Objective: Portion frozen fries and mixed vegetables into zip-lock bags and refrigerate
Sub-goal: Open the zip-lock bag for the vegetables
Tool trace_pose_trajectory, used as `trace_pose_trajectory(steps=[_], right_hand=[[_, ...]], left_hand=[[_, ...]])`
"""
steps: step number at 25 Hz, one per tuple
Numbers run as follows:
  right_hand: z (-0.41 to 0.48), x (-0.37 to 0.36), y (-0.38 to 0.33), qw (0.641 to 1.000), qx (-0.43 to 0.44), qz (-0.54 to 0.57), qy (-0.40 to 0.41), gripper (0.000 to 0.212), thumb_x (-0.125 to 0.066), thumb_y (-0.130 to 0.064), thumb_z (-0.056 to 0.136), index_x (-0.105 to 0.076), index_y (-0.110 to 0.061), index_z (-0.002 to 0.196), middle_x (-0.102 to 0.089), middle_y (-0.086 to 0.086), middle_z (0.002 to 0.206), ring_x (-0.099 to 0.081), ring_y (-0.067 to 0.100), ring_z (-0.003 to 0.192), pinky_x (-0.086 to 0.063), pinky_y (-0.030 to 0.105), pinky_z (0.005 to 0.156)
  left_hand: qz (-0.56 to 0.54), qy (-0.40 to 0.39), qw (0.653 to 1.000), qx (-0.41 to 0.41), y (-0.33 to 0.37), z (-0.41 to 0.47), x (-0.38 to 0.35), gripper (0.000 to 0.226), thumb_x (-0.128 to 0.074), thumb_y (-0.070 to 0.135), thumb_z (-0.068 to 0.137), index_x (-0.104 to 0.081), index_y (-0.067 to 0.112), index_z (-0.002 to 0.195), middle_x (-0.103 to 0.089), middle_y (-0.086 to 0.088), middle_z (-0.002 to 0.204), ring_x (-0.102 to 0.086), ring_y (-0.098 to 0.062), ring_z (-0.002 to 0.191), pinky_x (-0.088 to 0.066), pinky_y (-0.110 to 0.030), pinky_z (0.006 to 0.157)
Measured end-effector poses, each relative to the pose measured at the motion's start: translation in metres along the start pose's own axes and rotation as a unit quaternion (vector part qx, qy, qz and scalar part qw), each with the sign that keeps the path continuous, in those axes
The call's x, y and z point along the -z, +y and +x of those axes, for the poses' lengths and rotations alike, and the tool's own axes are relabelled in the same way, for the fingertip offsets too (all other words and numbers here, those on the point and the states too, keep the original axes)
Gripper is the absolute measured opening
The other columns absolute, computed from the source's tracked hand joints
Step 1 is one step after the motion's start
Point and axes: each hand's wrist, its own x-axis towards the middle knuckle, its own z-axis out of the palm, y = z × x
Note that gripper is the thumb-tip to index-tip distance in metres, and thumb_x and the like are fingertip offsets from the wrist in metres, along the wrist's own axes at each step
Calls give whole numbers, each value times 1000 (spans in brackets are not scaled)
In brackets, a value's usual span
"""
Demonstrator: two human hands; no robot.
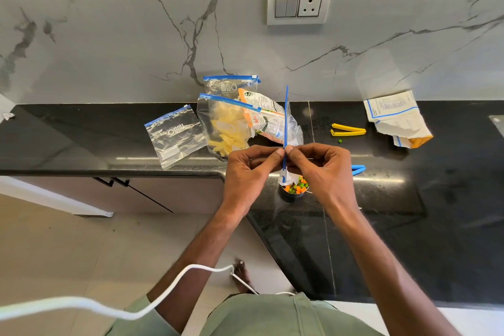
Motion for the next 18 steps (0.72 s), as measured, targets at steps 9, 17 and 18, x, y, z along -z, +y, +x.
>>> trace_pose_trajectory(steps=[9, 17, 18], right_hand=[[1, -3, -4, 1000, -7, 0, -12, 23, -79, -23, 91, -79, -3, 104, -80, 11, 95, -79, 23, 85, -65, 50, 84], [4, -6, -11, 1000, -15, 7, -14, 16, -77, -17, 94, -79, -2, 101, -80, 10, 87, -79, 21, 77, -66, 39, 78], [4, -6, -11, 1000, -13, 3, -12, 17, -77, -17, 94, -79, -2, 101, -80, 10, 87, -79, 20, 76, -66, 38, 78]], left_hand=[[16, -24, 1000, -4, 7, 4, 7, 13, -69, 2, 94, -77, 4, 104, -80, -10, 94, -78, -26, 88, -62, -29, 79], [76, -15, 997, -14, 4, 7, 12, 13, -76, 6, 90, -77, 1, 102, -79, -9, 92, -78, -27, 86, -64, -40, 83], [80, -13, 997, -13, 5, 7, 12, 13, -76, 6, 90, -77, 1, 102, -79, -9, 92, -78, -26, 86, -64, -41, 83]])
